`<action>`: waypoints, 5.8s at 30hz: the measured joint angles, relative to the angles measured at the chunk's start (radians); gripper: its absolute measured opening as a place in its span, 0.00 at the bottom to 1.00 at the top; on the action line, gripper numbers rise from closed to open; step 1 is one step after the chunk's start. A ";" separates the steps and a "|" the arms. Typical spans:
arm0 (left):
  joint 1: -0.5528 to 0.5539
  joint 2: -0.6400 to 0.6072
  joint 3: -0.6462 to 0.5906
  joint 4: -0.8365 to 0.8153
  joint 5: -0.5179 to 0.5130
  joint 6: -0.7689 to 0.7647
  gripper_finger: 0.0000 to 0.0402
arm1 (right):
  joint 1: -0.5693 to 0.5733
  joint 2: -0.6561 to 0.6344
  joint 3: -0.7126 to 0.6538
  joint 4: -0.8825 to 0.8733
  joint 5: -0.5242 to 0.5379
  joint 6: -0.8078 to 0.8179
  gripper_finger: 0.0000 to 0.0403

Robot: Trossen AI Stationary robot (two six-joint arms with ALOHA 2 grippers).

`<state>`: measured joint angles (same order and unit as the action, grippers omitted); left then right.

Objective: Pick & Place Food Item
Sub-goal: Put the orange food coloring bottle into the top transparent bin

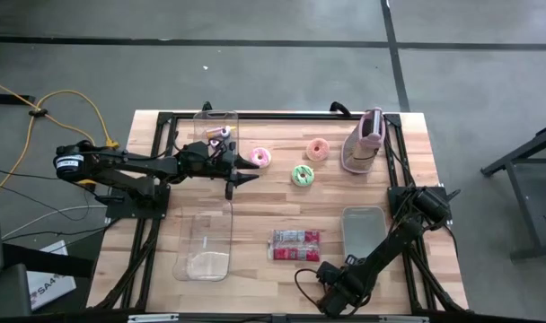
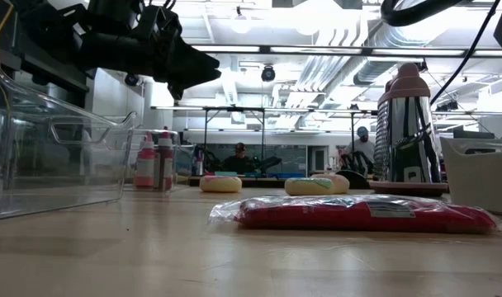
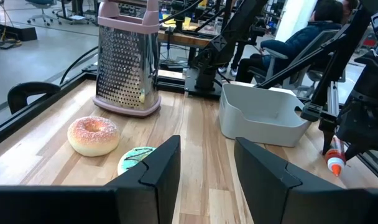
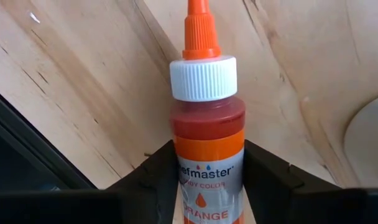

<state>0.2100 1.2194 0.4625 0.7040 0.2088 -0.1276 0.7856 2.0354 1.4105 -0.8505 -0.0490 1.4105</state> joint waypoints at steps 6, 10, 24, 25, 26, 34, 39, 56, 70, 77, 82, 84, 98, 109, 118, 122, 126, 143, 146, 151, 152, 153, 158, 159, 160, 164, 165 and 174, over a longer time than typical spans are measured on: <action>0.000 0.000 0.000 0.000 0.000 0.000 0.37 | 0.000 -0.001 0.003 -0.005 0.008 -0.034 0.35; 0.000 0.000 0.000 0.000 0.000 0.000 0.37 | -0.002 -0.007 0.019 -0.012 0.037 -0.075 0.34; 0.000 0.000 0.000 0.011 0.000 0.000 0.37 | -0.110 -0.143 0.088 -0.032 0.111 -0.258 0.34; 0.000 0.000 0.000 0.011 0.000 0.000 0.37 | -0.126 -0.155 0.089 -0.032 0.111 -0.285 0.34; 0.000 0.000 0.000 0.011 0.000 0.000 0.37 | -0.146 -0.164 0.090 -0.032 0.110 -0.310 0.34; 0.000 0.000 0.000 0.011 0.000 0.000 0.37 | -0.315 -0.177 0.089 -0.043 0.074 -0.640 0.34; 0.000 0.000 0.000 0.011 0.000 0.000 0.37 | -0.429 -0.177 0.089 -0.045 0.084 -0.770 0.34; 0.000 0.000 0.000 0.011 0.000 0.000 0.37 | -0.664 -0.177 0.089 0.030 0.074 -1.083 0.34; 0.000 0.000 0.000 0.037 0.000 0.000 0.37 | -0.742 -0.177 0.089 0.046 0.073 -1.131 0.34; 0.000 0.000 0.000 -0.057 0.062 0.007 0.37 | -0.749 -0.191 0.087 0.042 0.070 -1.146 0.34; 0.000 0.000 0.000 -0.114 0.121 0.007 0.37 | -0.746 -0.218 0.087 0.047 0.068 -1.146 0.34; -0.009 0.000 0.000 -0.113 0.144 0.007 0.37 | -0.742 -0.228 0.089 0.070 0.067 -1.146 0.34; -0.128 0.004 0.000 -0.035 0.043 0.132 0.37 | -0.740 -0.233 0.088 0.181 0.064 -1.154 0.34; -0.126 0.004 0.000 -0.020 -0.007 0.130 0.37 | -0.740 -0.233 0.088 0.237 0.050 -1.171 0.34; -0.126 0.004 0.000 -0.009 -0.005 0.128 0.37 | -0.741 -0.233 0.087 0.288 0.090 -1.224 0.34; -0.125 0.004 0.000 -0.008 -0.001 0.127 0.37 | -0.741 -0.232 0.087 0.289 0.119 -1.233 0.34; -0.125 0.004 0.000 -0.008 0.000 0.128 0.37 | -0.742 -0.232 0.087 0.290 0.124 -1.233 0.34; -0.125 0.005 0.000 -0.004 -0.001 0.128 0.48 | -0.742 -0.232 0.089 0.310 0.128 -1.232 0.34; -0.129 0.005 0.000 -0.003 0.007 0.128 0.49 | -0.743 -0.232 0.090 0.310 0.129 -1.232 0.34; -0.130 0.005 0.000 -0.003 0.028 0.128 0.49 | -0.742 -0.232 0.090 0.325 0.127 -1.234 0.34; -0.130 0.005 0.000 -0.003 0.028 0.128 0.49 | -0.742 -0.232 0.090 0.324 0.127 -1.234 0.34; -0.130 0.005 0.000 -0.002 0.028 0.128 0.49 | -0.742 -0.232 0.090 0.324 0.126 -1.235 0.34; -0.129 0.005 0.000 0.000 0.028 0.128 0.49 | -0.742 -0.232 0.090 0.338 0.126 -1.245 0.34; -0.129 0.005 0.000 0.000 0.026 0.128 0.49 | -0.742 -0.232 0.090 0.345 0.126 -1.250 0.34; -0.129 0.005 0.000 0.001 0.023 0.128 0.49 | -0.742 -0.232 0.090 0.350 0.126 -1.251 0.34; -0.129 0.005 0.000 0.001 0.002 0.129 0.49 | -0.742 -0.232 0.089 0.362 0.126 -1.251 0.34; -0.129 0.005 0.000 0.001 -0.003 0.129 0.49 | -0.742 -0.232 0.089 0.363 0.125 -1.251 0.34; -0.129 0.005 0.000 0.033 -0.004 0.129 0.48 | -0.742 -0.232 0.089 0.362 0.125 -1.251 0.34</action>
<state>0.0811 1.2240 0.4625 0.7370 0.2047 0.0010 0.0433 1.8038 1.4990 -0.4881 0.0765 0.1594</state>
